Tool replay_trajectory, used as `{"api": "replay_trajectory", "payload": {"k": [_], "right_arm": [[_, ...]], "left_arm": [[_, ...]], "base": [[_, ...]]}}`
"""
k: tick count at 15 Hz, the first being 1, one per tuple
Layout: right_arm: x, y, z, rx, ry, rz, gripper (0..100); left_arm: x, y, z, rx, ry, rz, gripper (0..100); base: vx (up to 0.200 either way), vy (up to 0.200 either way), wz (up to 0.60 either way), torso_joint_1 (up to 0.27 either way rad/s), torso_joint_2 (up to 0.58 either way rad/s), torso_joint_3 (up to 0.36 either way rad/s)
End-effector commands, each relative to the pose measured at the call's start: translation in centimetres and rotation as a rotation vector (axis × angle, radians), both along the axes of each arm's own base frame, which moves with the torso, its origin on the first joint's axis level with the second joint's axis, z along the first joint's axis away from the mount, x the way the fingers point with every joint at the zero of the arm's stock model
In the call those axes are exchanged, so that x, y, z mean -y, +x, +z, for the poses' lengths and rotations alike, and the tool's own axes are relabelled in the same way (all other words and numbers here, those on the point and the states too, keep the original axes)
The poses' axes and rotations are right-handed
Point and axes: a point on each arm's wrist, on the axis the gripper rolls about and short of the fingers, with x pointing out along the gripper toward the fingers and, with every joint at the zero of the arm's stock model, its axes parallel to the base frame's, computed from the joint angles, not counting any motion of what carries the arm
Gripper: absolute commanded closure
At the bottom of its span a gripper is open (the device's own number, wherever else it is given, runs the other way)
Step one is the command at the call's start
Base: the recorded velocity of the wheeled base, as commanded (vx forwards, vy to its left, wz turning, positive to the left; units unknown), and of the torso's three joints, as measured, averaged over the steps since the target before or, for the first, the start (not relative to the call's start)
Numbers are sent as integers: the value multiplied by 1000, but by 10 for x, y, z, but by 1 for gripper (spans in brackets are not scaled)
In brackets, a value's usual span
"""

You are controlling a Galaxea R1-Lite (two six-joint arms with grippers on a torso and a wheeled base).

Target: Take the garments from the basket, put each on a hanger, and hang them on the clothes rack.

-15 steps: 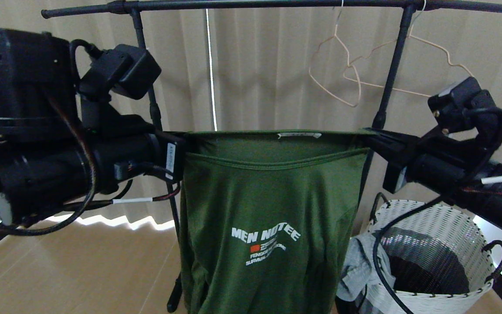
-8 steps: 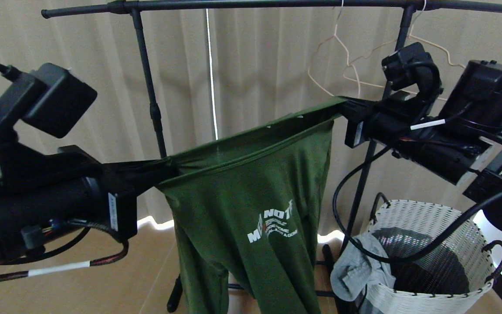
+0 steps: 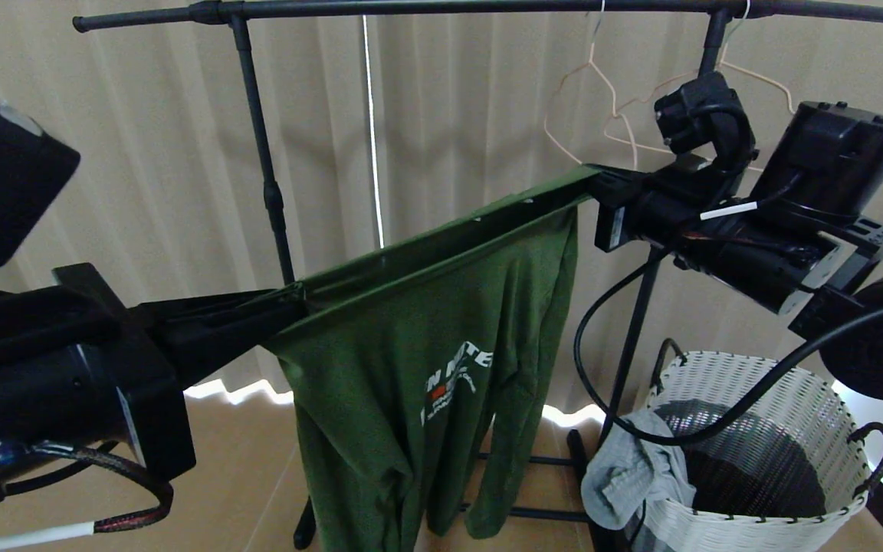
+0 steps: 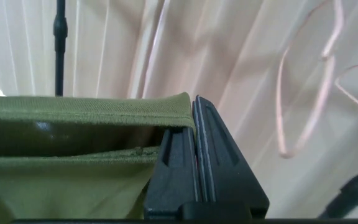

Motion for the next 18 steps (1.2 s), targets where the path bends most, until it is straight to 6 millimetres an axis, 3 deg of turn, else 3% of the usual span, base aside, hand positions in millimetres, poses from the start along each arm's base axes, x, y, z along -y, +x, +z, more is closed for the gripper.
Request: {"api": "replay_trajectory", "payload": {"k": [1,5,9,13,18], "right_arm": [[12,-12,17,25,11,-21,100],[31,-41,39,30,14,-39,100],[45,-77,30,-23,-10,-33,100],[53,-101,1,-98,-41,-24,100],[52,-101,9,-67,-28,-18,100]], "left_arm": [[2,3,13,32,-18,5,100],[6,40,30,70,-7,112,100],[18,80,31,94,-27,178,100],[22,84,11,51,-24,176,100],[21,84,20,88,-51,193,100]], "base": [[0,0,0,0,0,0],[0,0,0,0,0,0],[0,0,0,0,0,0],[0,0,0,0,0,0],[0,0,0,0,0,0]]}}
